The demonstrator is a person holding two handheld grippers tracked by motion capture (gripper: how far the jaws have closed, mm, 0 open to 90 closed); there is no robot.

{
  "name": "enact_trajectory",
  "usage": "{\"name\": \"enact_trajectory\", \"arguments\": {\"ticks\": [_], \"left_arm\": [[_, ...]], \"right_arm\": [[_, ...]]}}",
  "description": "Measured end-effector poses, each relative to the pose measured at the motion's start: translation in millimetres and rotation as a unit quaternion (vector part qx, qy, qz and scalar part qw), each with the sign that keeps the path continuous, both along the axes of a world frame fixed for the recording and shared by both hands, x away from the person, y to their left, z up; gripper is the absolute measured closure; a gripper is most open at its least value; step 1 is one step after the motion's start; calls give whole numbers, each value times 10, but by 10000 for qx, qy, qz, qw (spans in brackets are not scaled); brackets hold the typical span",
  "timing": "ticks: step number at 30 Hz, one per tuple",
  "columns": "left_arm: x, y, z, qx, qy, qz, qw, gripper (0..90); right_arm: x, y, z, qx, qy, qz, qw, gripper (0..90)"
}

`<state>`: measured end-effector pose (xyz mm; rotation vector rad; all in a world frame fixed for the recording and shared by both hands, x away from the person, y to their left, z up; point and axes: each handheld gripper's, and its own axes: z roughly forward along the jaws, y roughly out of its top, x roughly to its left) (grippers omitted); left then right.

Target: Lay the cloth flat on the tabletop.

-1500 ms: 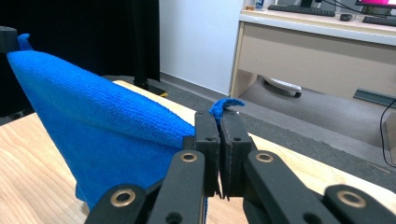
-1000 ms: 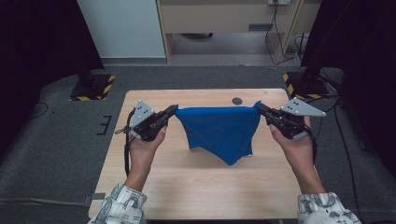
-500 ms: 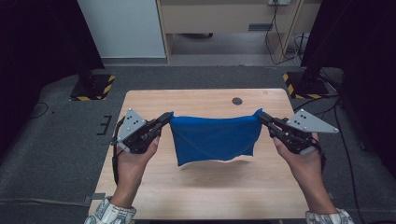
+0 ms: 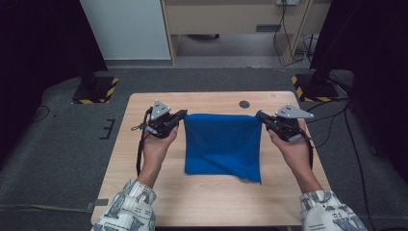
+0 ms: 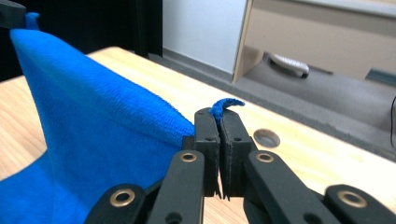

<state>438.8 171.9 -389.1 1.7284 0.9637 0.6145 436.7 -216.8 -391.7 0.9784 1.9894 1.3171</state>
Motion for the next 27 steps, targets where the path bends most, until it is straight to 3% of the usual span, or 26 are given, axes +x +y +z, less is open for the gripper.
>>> {"name": "enact_trajectory", "arguments": {"ticks": [4, 8, 19, 27], "left_arm": [[101, -60, -117, 157, 85, 82, 9998, 895], [180, -76, -181, 177, 116, 171, 9996, 895], [356, -92, -266, 238, 241, 338, 9989, 895], [623, -158, -376, 462, 499, 475, 9965, 895]], "right_arm": [[103, 11, -123, -95, 104, -51, 9999, 876], [192, 15, -224, -159, 140, -112, 9997, 875], [376, 90, -298, -237, 248, -202, 9992, 875], [625, 126, -385, -283, 398, -354, 9982, 874]]}}
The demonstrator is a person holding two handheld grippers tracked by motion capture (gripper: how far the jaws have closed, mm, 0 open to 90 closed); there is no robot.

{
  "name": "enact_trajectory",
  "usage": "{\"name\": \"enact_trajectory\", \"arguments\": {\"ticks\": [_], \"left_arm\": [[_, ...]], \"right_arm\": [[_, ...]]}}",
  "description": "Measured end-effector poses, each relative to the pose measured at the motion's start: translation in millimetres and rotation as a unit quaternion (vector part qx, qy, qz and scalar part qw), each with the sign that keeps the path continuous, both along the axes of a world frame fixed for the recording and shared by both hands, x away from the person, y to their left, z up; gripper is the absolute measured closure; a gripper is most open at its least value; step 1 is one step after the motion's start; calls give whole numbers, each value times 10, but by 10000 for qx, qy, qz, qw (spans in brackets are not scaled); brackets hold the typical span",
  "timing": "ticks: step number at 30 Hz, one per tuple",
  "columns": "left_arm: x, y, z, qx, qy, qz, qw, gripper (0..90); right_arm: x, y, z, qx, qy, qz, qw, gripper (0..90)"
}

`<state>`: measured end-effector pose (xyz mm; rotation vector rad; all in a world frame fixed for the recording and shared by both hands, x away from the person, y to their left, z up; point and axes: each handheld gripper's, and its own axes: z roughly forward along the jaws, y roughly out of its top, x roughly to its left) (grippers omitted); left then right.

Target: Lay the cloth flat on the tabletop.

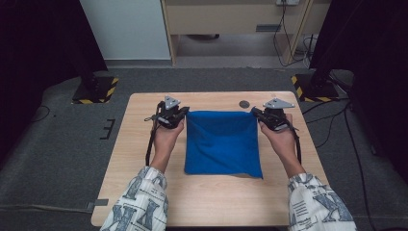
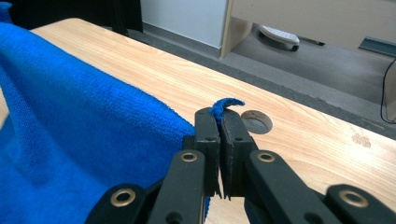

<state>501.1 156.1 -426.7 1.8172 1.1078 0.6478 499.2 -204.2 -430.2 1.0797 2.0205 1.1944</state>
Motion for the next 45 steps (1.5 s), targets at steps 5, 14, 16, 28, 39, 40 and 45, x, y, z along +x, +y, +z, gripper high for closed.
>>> {"name": "enact_trajectory", "arguments": {"ticks": [5, 14, 16, 28, 39, 40, 45], "left_arm": [[121, -47, -123, 59, 141, 30, 9999, 895], [295, -64, -247, 192, 316, 122, 9992, 894], [329, -58, -260, 199, 360, 146, 9990, 894], [458, -19, -224, 49, 220, 284, 9993, 437], [301, 99, -134, 227, 420, 179, 9987, 351], [278, 111, -135, 217, 417, 180, 9987, 351], [146, 192, -143, 161, 430, 166, 9988, 318]], "right_arm": [[151, -13, -113, -44, 186, -91, 9998, 874], [358, -2, -240, 4, 373, -214, 9991, 874], [395, 1, -260, 23, 418, -237, 9988, 874], [532, 51, -252, -47, 192, -896, 9958, 329], [365, 117, -196, -34, 265, -685, 9973, 298], [365, 117, -196, -34, 265, -685, 9973, 298], [254, 178, -183, -29, 318, -528, 9981, 282]]}}
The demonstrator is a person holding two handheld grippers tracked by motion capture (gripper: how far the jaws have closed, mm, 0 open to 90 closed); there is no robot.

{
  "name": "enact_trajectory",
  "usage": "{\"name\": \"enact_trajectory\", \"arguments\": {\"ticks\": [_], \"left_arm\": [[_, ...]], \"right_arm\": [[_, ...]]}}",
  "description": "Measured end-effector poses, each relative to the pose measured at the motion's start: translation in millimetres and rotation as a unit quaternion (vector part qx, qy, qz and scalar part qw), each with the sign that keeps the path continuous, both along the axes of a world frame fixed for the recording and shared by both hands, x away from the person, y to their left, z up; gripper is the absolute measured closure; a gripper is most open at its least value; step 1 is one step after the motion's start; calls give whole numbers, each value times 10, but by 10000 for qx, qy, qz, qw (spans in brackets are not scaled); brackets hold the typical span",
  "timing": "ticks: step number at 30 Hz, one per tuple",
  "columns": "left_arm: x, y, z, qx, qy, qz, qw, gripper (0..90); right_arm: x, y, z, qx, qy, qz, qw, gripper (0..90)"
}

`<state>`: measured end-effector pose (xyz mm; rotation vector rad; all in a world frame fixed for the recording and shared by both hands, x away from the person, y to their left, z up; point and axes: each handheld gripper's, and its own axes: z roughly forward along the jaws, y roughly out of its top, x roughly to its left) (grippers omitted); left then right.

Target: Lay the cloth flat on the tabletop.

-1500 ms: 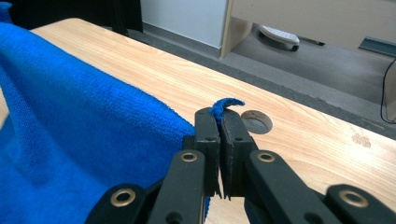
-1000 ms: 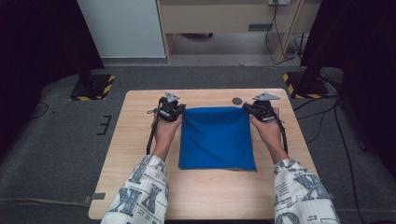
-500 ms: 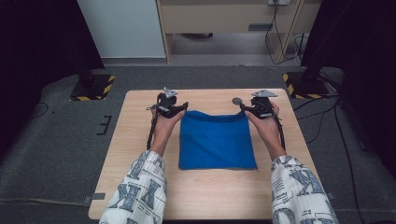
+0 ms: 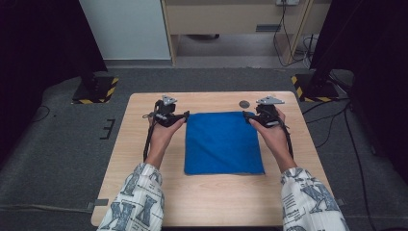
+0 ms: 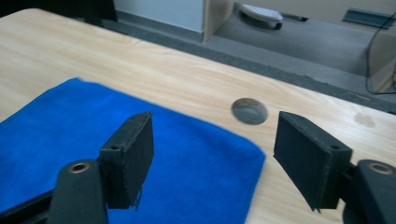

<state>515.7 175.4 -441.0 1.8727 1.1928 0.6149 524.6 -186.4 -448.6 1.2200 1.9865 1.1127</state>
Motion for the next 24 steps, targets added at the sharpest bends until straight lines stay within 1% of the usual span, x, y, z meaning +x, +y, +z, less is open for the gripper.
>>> {"name": "enact_trajectory", "arguments": {"ticks": [2, 4, 8, 12, 16, 20, 24], "left_arm": [[-69, 20, -2, -1, -9, -25, 10000, 307], [-129, 38, -7, -25, 13, -102, 9999, 279], [-207, 62, -22, -66, 55, -234, 9997, 234], [-243, 77, -53, -115, 74, -332, 9994, 191], [-250, 83, -99, -153, 157, -399, 9990, 150], [-275, 92, -140, -141, 219, -457, 9986, 94], [-334, 100, -147, -127, 161, -519, 9984, 77]], "right_arm": [[-58, 26, 4, -7, 13, 80, 10000, 268], [-117, 50, 4, 107, 61, 164, 9998, 242], [-234, 116, -31, 114, 91, 402, 9991, 229], [-305, 192, -84, 83, 125, 594, 9981, 287], [-333, 254, -97, 100, 126, 706, 9974, 349], [-369, 341, -93, 85, 200, 792, 9966, 393], [-406, 419, -82, 96, 201, 907, 9956, 425]]}}
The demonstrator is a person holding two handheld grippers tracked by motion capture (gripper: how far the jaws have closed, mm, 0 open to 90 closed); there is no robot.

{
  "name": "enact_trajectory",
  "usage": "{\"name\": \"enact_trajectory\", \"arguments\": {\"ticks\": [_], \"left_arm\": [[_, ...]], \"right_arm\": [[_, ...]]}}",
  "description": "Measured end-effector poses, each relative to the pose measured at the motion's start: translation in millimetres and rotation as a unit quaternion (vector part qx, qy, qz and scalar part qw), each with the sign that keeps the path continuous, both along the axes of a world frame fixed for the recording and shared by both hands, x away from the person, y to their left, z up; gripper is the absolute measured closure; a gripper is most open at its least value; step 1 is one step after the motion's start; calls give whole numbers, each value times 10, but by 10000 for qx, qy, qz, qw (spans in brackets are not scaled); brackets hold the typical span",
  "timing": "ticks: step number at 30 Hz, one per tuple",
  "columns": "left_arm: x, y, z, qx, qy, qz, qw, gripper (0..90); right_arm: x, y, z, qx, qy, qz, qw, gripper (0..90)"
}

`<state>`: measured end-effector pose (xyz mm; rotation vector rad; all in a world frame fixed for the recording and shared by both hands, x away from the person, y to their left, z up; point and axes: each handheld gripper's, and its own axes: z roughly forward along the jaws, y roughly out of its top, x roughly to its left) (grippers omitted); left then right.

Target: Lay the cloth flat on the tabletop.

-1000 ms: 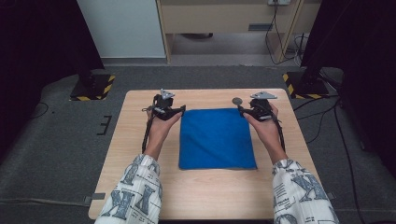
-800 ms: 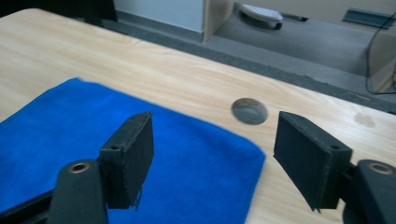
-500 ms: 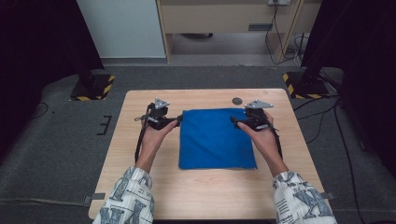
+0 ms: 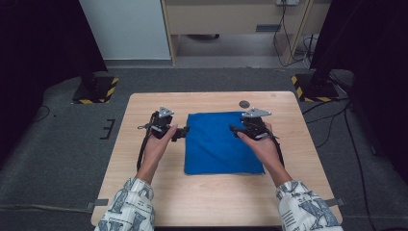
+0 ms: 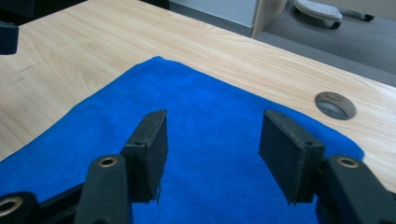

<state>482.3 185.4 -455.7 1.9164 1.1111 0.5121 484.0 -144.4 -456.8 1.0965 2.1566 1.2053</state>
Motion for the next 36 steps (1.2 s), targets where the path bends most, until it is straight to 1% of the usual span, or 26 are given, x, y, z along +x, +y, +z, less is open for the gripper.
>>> {"name": "enact_trajectory", "arguments": {"ticks": [1, 4, 7, 10, 13, 15, 17, 21, 23, 25, 29, 31, 34, 36], "left_arm": [[-24, 1, 1, 52, -18, -39, 10000, 76], [-59, 17, -10, 7, -9, -92, 10000, 72], [-87, 44, -35, -87, 19, -31, 10000, 72], [-127, 68, -74, -167, -6, -1, 9999, 75], [-165, 81, -116, -182, -6, -39, 9998, 80], [-184, 88, -145, -254, 26, -15, 9997, 81], [-203, 96, -157, -294, -3, 18, 9996, 90], [-245, 109, -180, -255, 24, -18, 9997, 90], [-257, 109, -193, -216, 50, 4, 9998, 90], [-264, 117, -199, -137, 53, 10, 9999, 90], [-274, 131, -213, -27, 82, 21, 10000, 90], [-280, 145, -220, -14, 97, 44, 9999, 90], [-288, 188, -224, -18, 141, 66, 9999, 90], [-291, 226, -221, -39, 124, 114, 9999, 89]], "right_arm": [[-14, 19, 1, 4, 19, 38, 10000, 436], [-73, 101, -9, 51, 23, 199, 9998, 470], [-105, 148, -19, 25, 31, 283, 9996, 477], [-150, 226, -24, -34, 51, 427, 9991, 487], [-199, 292, -23, -5, 61, 557, 9984, 499], [-238, 334, -29, 0, 69, 631, 9980, 506], [-279, 385, -40, -2, 89, 714, 9974, 508], [-345, 475, -53, 18, 114, 841, 9964, 509], [-374, 526, -64, 1, 128, 937, 9955, 504], [-408, 584, -70, -10, 170, 1007, 9948, 500], [-479, 694, -83, 19, 180, 1173, 9929, 498], [-517, 746, -96, 6, 205, 1249, 9920, 488], [-575, 826, -120, 63, 326, 1355, 9902, 453], [-625, 886, -135, 46, 344, 1454, 9888, 450]]}}
